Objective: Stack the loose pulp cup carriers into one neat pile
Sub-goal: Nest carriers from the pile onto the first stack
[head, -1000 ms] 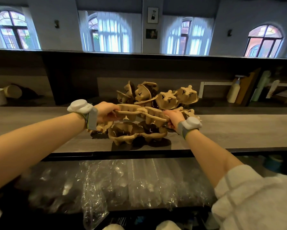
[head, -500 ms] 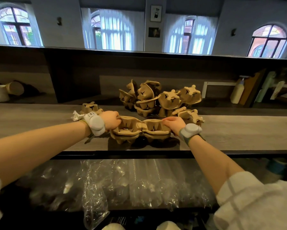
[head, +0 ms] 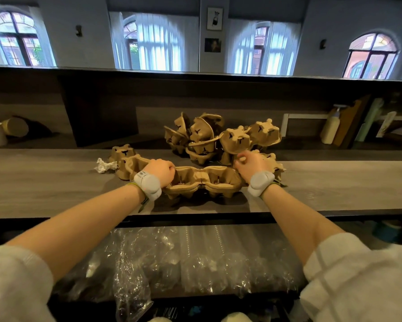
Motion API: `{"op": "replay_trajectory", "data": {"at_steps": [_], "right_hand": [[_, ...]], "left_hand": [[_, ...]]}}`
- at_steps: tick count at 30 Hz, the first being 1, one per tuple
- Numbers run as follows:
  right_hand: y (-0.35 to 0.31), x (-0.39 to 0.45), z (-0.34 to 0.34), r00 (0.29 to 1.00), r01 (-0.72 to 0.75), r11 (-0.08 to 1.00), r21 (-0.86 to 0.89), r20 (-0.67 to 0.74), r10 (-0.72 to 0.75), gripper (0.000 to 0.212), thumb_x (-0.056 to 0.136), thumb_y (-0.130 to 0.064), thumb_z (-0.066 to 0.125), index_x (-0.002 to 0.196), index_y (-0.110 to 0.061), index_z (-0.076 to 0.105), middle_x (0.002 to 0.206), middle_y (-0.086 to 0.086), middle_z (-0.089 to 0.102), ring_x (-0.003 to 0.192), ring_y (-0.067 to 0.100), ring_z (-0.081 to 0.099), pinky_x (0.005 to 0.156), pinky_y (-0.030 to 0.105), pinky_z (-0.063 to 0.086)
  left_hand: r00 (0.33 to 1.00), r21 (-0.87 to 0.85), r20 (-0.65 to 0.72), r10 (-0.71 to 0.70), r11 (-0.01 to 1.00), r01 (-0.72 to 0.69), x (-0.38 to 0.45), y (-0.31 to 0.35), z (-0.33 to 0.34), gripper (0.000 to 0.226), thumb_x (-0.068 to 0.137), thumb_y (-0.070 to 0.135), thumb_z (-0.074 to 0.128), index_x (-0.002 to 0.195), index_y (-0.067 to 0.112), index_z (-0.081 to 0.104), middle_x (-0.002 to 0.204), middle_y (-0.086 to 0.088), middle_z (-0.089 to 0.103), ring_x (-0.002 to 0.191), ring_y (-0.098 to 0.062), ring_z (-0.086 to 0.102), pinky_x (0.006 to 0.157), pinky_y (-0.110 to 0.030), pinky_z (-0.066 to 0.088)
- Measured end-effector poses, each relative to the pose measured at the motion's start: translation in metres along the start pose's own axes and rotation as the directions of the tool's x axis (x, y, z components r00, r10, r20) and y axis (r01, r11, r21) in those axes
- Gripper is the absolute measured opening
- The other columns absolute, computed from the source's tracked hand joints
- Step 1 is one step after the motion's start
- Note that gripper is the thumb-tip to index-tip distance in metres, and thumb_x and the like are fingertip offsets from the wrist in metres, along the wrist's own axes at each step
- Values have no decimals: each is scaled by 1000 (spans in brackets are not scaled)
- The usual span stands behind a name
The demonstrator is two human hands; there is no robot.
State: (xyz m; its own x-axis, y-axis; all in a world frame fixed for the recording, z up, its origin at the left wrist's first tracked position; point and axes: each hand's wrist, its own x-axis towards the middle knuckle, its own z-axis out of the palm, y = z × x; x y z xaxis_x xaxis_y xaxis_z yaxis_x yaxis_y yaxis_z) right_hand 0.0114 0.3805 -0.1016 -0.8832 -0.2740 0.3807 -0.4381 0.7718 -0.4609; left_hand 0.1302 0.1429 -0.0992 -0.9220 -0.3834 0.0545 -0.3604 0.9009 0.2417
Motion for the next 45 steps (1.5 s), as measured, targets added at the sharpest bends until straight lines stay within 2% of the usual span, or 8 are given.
{"op": "replay_trajectory", "data": {"at_steps": [3,9,17,23,29,33,38,45], "right_hand": [[9,11,-14,991,-49,986,-157,-133,28,43,88,-42,59,125,-20,57,130,9,52,127,30,41,99,43,43],[28,15,-10,961,-211,928,-308,109,255,91,78,-61,64,150,-25,22,159,15,14,147,38,6,115,52,20],[28,16,-4,960,-254,918,-304,33,276,78,76,-57,67,136,-16,40,144,16,36,131,40,39,104,53,38],[14,17,-27,943,-322,939,124,-47,329,81,78,-70,49,135,-12,39,132,14,49,115,35,54,97,50,47],[-7,10,-30,910,-345,555,757,125,394,65,88,-62,43,134,-16,40,121,4,54,102,22,50,94,37,42],[-32,0,-22,900,-372,242,896,285,330,76,78,-54,62,140,-19,35,129,7,46,115,26,51,97,46,51],[-38,-7,-5,920,-365,403,839,258,295,87,74,-63,61,143,-20,32,123,-1,39,130,25,40,110,46,35],[-30,-2,-12,868,-495,524,693,366,335,70,83,-55,59,140,-19,42,142,6,43,124,31,48,105,50,42]], "left_hand": [[1000,-42,-9,22,999,-22,2,1,2,40,100,38,33,122,19,62,105,-3,69,94,-20,65,88,-39,54],[998,-48,5,61,997,-60,4,-3,6,49,94,59,34,122,28,60,99,3,68,89,-15,64,83,-37,58],[998,-73,-10,68,995,-68,7,-3,10,51,96,58,30,123,27,59,90,6,63,89,-14,63,84,-36,56],[1000,-90,-9,15,996,-16,10,3,10,54,97,55,24,120,22,60,83,1,66,86,-19,65,84,-40,56],[981,-145,-181,64,985,-91,6,30,8,57,97,54,25,95,16,67,90,-6,63,91,-25,61,86,-44,52],[997,-664,-75,36,744,-77,-1,70,-8,48,100,46,31,105,11,64,94,-7,64,88,-22,61,73,-32,49],[988,-943,155,13,299,144,-4,97,-13,20,97,37,47,100,20,57,84,-3,62,74,-15,56,67,-26,48],[984,-941,179,-5,292,173,0,83,-13,14,91,9,60,101,1,65,88,-8,61,80,-15,61,52,-16,56]]}}
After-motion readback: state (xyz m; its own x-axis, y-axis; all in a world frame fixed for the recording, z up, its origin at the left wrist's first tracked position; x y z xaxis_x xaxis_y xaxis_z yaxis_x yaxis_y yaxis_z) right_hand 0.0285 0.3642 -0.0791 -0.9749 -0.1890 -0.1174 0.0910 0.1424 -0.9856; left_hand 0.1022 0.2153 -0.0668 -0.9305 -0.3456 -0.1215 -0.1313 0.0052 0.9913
